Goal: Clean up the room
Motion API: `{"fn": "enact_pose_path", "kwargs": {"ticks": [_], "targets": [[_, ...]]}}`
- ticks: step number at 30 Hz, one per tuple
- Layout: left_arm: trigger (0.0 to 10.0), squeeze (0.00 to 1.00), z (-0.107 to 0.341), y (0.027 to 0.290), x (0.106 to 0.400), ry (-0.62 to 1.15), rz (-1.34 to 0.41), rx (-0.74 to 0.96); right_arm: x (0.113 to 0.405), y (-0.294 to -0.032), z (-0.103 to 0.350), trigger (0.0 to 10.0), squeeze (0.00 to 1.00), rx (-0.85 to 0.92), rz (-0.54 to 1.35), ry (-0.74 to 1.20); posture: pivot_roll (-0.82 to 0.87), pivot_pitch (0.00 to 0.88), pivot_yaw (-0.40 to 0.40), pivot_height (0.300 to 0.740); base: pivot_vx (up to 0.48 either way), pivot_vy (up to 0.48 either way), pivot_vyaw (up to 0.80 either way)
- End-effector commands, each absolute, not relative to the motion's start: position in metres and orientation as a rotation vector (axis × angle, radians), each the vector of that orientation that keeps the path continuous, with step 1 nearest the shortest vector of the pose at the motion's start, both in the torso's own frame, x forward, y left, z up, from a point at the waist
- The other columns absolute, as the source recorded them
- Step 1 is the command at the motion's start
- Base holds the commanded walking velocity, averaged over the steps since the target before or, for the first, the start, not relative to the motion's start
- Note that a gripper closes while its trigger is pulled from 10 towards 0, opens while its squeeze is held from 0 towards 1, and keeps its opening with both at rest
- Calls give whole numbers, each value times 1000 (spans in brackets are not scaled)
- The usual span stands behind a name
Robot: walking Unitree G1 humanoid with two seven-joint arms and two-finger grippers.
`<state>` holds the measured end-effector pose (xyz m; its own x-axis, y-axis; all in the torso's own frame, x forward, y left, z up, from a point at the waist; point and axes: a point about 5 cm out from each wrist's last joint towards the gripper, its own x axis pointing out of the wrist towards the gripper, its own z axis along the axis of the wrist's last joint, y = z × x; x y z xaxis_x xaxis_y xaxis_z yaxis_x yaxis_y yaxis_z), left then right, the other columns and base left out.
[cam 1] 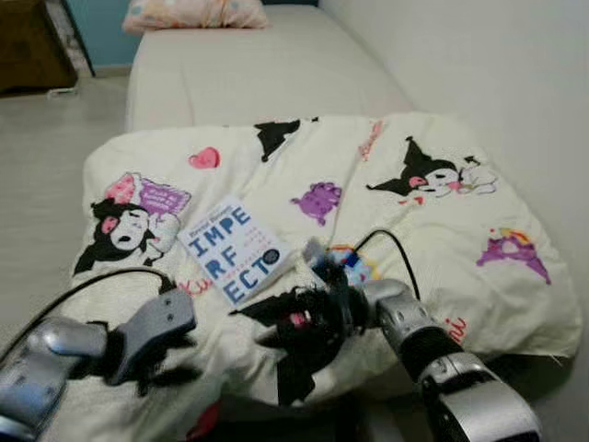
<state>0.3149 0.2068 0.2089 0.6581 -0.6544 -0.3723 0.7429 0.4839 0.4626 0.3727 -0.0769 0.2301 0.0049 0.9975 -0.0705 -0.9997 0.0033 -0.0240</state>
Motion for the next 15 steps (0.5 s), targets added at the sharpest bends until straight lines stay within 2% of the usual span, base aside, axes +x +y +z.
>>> {"fn": "enact_pose_path", "kwargs": {"ticks": [1, 3, 4, 6, 11, 15], "targets": [[10000, 0, 198, 216, 321, 169, -716, 616, 376, -78, 216, 10000, 0, -38, 1455, 85, 58, 481, -33, 568, 0, 0, 0], [10000, 0, 188, 218, 328, 176, -552, 573, 380, -77, 199, 10000, 0, -184, 1305, 121, 59, 480, -31, 568, 0, 0, 0], [10000, 0, 188, 218, 328, 176, -552, 573, 380, -77, 199, 10000, 0, -184, 1305, 121, 59, 480, -31, 568, 0, 0, 0], [10000, 0, 175, 219, 327, 175, -450, 593, 378, -77, 182, 10000, 0, -343, 1235, 147, 60, 473, -30, 568, 0, 0, 0], [10000, 0, 152, 215, 318, 221, -406, 575, 372, -78, 160, 10000, 0, -489, 1210, 180, 60, 470, -31, 568, 0, 0, 0], [10000, 0, 128, 205, 307, 255, -442, 549, 365, -79, 144, 10000, 0, -600, 1243, 202, 54, 462, -35, 568, 0, 0, 0]]}}
